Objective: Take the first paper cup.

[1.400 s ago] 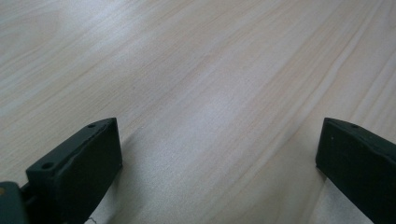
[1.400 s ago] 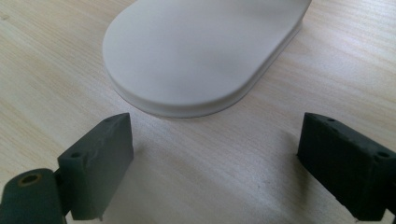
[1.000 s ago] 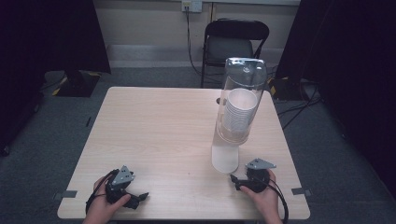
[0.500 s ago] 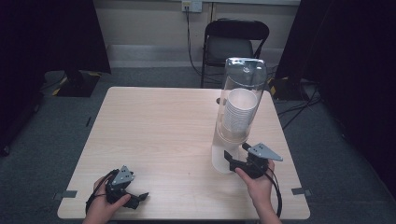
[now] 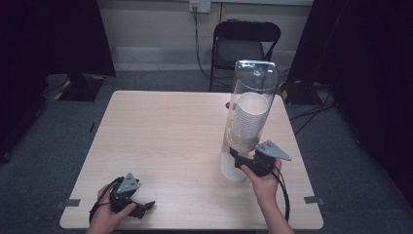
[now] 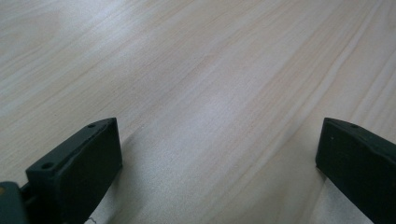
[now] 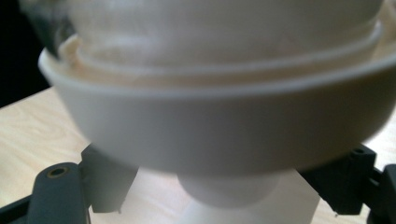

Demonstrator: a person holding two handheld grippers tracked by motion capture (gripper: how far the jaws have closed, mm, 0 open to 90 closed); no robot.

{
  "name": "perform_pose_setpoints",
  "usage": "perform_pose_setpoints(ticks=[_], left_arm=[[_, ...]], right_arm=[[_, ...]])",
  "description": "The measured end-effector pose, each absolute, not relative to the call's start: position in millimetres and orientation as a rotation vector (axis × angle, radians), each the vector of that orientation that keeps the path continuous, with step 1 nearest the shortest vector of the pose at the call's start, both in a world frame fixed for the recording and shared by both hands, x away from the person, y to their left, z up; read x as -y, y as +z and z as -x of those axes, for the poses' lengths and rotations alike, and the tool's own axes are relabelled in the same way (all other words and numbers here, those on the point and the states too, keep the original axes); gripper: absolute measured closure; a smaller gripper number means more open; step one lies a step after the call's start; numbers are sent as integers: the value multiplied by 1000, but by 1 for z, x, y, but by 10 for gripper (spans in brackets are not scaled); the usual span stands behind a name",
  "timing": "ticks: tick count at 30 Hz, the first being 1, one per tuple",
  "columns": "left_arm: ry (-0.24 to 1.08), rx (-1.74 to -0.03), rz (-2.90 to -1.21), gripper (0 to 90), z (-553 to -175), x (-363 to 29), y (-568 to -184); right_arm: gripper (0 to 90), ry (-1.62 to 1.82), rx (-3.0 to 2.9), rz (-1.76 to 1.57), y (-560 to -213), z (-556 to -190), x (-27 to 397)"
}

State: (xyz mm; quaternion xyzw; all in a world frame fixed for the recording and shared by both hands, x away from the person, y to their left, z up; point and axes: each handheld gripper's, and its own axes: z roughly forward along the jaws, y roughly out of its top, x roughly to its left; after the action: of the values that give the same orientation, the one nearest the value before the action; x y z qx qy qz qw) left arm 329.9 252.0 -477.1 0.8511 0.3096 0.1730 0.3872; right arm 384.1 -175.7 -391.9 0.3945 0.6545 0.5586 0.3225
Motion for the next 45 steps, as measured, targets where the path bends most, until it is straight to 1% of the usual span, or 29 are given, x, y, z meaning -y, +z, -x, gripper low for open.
perform_pose_setpoints(ticks=[1, 6, 10, 11, 13, 28, 45], left_arm=[[440, -788, -2166, 0, -330, -252, -477], [440, -788, -2166, 0, -330, -252, -477], [440, -788, -2166, 0, -330, -252, -477], [440, -787, -2167, 0, -330, -252, -477], [440, -788, -2166, 0, -330, -252, -477], [441, -787, -2168, 0, -330, -252, -477], [440, -788, -2165, 0, -330, -252, -477]], right_arm=[[205, 1468, -1707, -1032, -391, -386, 175], [219, 1462, -1708, -1028, -391, -389, 174], [259, 1465, -1718, -1027, -393, -393, 175], [289, 1465, -1724, -1026, -393, -393, 175], [305, 1466, -1724, -1015, -393, -394, 175], [338, 1442, -1706, -956, -398, -391, 173], [346, 1424, -1701, -925, -402, -391, 173]])
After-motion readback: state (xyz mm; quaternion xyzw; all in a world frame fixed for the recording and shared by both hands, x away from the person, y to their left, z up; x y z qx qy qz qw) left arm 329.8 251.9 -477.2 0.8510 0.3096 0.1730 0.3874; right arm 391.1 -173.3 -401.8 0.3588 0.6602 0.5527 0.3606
